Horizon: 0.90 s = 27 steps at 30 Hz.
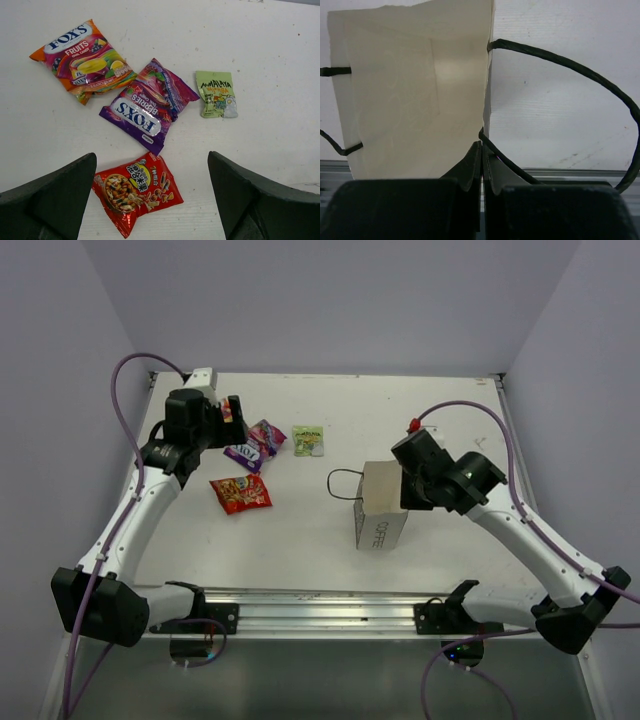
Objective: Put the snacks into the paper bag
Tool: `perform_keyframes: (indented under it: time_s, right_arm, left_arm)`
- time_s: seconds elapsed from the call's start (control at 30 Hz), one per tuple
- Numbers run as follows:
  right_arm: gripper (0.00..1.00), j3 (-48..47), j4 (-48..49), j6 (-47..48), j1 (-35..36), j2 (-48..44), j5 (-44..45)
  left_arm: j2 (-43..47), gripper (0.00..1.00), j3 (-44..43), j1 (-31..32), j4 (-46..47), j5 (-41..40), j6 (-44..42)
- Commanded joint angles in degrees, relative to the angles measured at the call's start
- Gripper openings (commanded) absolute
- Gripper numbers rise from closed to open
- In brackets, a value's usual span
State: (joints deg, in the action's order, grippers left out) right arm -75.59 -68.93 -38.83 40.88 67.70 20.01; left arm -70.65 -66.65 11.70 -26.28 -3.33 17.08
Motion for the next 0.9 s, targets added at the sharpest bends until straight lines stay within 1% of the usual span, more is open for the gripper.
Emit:
perform_keyframes:
  time_s: [0.0,0.07,0.13,0.2,0.3,0.37,0.4,0.43,0.6,0.63,0.67,0.87]
  right_arm:
    - [0.00,0.2,2.6,-0.1,0.4,1.2,0.8]
    - [0.00,-0.3,2.8,0.2,0.3,2.2,0.9]
    - [0.00,-0.6,3.1,0.6,0.3,2.8,0.8]
    - [0.00,-0.7,3.3,0.9,0.3,3.2,0.8]
    - [0.00,-1.3,3.4,1.3,0.3,3.7,0.8]
    - [0.00,-1.8,3.4,1.5,0.3,3.8,1.1]
    - [0.00,-1.8,3.4,1.6,0.3,3.8,1.3]
    - [0.00,-1.8,3.4,1.7,0.4,3.8,1.3]
    - [0.00,-1.7,4.0,2.3,0.3,3.8,1.2]
    - [0.00,-1.8,4.0,2.4,0.3,3.9,1.3]
    - [0.00,-1.8,4.1,2.5,0.3,3.8,1.3]
    - [0.00,-2.1,3.8,3.0,0.3,3.9,1.7]
  left_arm:
    - [1.0,0.96,-0.3,0.2,0.3,-1.7,-1.8]
    - [1.6,0.94,0.8,0.2,0.4,-4.8,-2.0]
    - [2.9,0.93,4.3,0.2,1.5,-7.5,-2.6]
    - [3.5,0.93,8.1,0.2,1.3,-8.2,-2.5]
    - [4.0,0.93,12.1,0.1,-0.6,-8.5,0.8]
    - [4.3,0.95,16.8,0.1,-1.1,-8.0,4.1]
    - [4.6,0.98,18.5,0.1,-0.4,-7.7,5.0]
    - [5.1,1.00,21.9,0.1,0.6,-6.7,5.8]
    - [4.0,1.00,27.4,-0.3,9.2,-3.4,7.0]
    - [4.1,1.00,28.5,-0.4,13.1,-1.6,6.9]
    - [4.0,1.00,30.1,-1.1,14.5,-0.7,7.3]
    - [2.5,1.00,32.5,-2.1,20.5,2.1,7.9]
